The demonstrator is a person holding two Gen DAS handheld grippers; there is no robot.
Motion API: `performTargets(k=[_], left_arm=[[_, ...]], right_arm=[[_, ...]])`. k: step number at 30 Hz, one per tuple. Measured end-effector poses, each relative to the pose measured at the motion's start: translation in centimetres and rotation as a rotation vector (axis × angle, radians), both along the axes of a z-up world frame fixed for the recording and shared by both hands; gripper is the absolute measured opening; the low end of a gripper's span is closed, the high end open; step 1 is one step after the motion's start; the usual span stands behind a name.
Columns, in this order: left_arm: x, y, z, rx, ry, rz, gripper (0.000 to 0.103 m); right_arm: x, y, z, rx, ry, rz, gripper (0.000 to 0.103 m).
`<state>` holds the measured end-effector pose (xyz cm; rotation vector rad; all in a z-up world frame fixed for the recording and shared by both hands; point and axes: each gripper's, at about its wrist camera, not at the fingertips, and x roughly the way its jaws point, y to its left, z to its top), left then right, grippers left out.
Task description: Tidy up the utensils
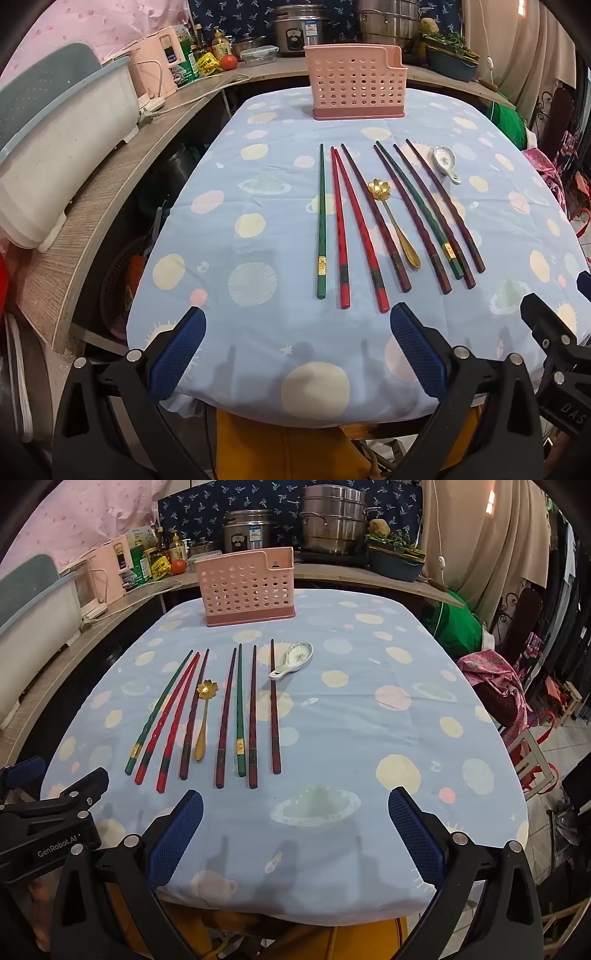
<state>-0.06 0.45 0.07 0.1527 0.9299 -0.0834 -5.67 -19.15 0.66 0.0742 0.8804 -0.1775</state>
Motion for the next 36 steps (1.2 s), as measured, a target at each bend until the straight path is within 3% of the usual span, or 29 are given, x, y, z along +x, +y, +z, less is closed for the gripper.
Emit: performTargets(k=[36], left_arm=[[0.06, -0.46, -0.46, 0.021, 0.007, -0.002, 0.095]], right_arm=[[-0.04, -0.04, -0.09, -0.004, -0.003, -0.004, 0.096]])
